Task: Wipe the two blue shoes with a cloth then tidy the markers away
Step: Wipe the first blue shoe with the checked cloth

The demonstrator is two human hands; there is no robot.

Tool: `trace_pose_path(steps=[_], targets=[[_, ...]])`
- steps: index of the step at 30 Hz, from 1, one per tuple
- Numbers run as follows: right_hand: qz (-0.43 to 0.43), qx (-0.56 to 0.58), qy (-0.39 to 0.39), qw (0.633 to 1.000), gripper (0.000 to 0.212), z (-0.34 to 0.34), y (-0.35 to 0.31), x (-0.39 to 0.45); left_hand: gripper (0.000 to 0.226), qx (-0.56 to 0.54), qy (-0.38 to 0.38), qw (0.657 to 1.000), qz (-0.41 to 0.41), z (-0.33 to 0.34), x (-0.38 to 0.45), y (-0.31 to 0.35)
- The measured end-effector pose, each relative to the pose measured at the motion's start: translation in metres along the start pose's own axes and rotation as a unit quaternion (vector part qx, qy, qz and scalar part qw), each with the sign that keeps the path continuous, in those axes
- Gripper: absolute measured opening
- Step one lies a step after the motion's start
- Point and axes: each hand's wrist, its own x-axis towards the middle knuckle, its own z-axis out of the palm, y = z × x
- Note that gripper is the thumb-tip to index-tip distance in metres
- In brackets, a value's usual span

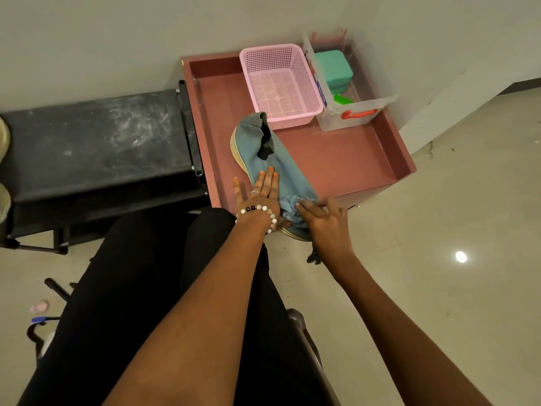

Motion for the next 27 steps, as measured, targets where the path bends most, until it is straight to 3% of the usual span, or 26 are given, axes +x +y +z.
trace_pose_path(steps=[1,6,9,14,19,25,27], targets=[[-0.002,-0.016,0.022,1.0,0.08,0.006,0.005,0.004,0.111,-0.001,-0.002,1.0,0.0,-0.002,0.0,0.0],[-0.018,0.018,0.11,0.994,0.031,0.012,0.0,0.064,0.115,-0.024,-0.026,0.999,-0.002,-0.005,0.003,0.0],[0.011,0.015,0.135,0.991,0.038,0.005,-0.002,0.108,0.115,-0.03,-0.053,0.998,-0.002,-0.009,0.005,-0.001],[-0.022,-0.026,0.112,0.993,0.044,0.011,0.006,0.145,0.117,-0.041,-0.058,0.997,0.003,-0.01,0.005,-0.002],[-0.048,-0.012,0.167,0.985,0.033,0.009,0.015,0.089,0.112,-0.045,-0.054,0.998,-0.001,-0.009,0.006,-0.002],[-0.047,-0.01,0.113,0.992,0.049,0.004,0.014,0.004,0.116,-0.055,-0.041,0.998,-0.004,-0.006,0.008,0.001],[-0.037,-0.014,0.092,0.995,0.045,0.011,0.011,-0.001,0.117,-0.056,-0.043,0.997,-0.003,-0.006,0.006,0.001]])
